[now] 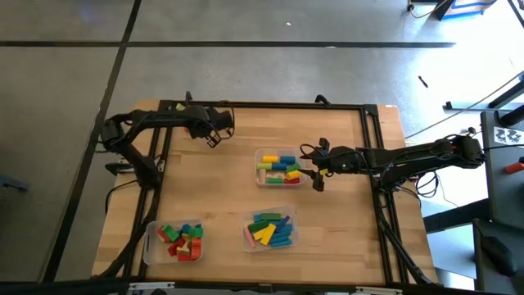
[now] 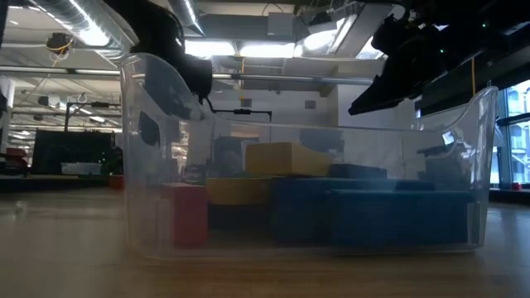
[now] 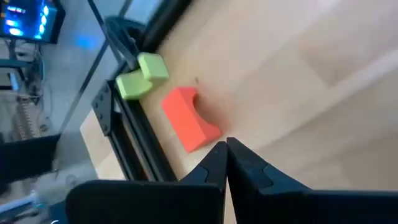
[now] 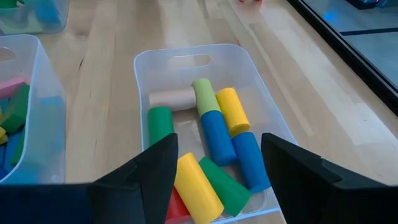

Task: Sort blocks by size
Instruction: Put the orange arch block into the bottom left transparent bin

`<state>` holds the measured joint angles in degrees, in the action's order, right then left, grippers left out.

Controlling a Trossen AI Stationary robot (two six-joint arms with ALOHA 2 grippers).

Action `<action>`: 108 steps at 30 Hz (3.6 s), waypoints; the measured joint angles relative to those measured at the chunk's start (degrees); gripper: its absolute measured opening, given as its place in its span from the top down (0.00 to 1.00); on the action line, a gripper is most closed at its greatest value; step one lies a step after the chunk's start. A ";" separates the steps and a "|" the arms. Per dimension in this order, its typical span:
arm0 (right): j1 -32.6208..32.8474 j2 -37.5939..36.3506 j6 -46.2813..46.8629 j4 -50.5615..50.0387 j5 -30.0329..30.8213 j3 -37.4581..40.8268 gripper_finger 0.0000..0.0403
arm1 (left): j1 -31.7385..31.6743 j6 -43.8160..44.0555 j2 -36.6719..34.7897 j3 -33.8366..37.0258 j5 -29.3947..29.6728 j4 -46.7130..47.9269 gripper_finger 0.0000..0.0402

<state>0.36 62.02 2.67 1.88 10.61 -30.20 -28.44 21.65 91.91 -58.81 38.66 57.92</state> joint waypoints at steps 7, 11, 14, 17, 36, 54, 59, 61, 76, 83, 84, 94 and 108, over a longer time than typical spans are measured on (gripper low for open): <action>-0.02 0.00 0.03 -0.20 0.10 0.00 0.43 | -2.98 2.29 -4.68 0.00 0.45 -1.32 0.89; -0.02 0.01 0.08 -0.85 -2.69 0.00 0.43 | -6.48 3.70 -4.53 0.00 -0.26 -1.12 0.74; 0.01 0.02 0.09 -1.17 -4.20 0.00 0.43 | -8.92 2.09 -4.29 0.19 -2.95 -2.94 0.62; 0.00 0.02 0.08 -1.37 -4.17 0.00 0.43 | -11.24 0.57 -4.29 1.14 -3.34 -6.51 0.51; 0.00 0.02 -0.15 -1.61 -4.10 0.00 0.43 | -23.00 -0.21 -4.27 16.71 -13.69 -27.76 0.41; 0.00 0.02 -1.10 -1.58 -3.63 0.00 0.43 | -22.82 -0.87 -4.29 16.59 -13.40 -28.04 0.68; 0.00 0.02 -1.47 -1.98 -3.63 0.00 0.43 | -22.21 -2.54 -4.38 16.52 -13.58 -27.13 0.69; 0.00 0.02 -1.48 -2.17 -3.63 0.00 0.43 | -21.08 -2.63 -4.91 16.58 -13.81 -26.49 0.67; 0.00 0.02 -1.88 -2.44 -3.72 0.00 0.43 | 2.94 2.64 -25.79 12.35 -19.04 -16.68 0.65; 0.00 0.02 -1.89 -2.48 -3.74 0.00 0.43 | 19.58 8.38 -31.24 9.38 -25.91 -16.40 0.67; 0.00 0.02 -1.89 -2.50 -3.74 0.00 0.43 | 22.07 9.37 -31.52 8.90 -26.85 -16.38 0.67; 0.00 0.02 -1.67 -2.98 -3.52 0.00 0.43 | 46.11 24.90 -31.59 6.30 -37.07 -16.53 0.66; -0.02 0.02 -1.47 -2.03 -2.62 0.00 0.43 | 73.19 66.14 -31.48 6.29 -40.94 -11.46 0.65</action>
<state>0.34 62.04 1.20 -0.15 7.99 -30.20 44.74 87.79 60.43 -52.51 -2.28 46.46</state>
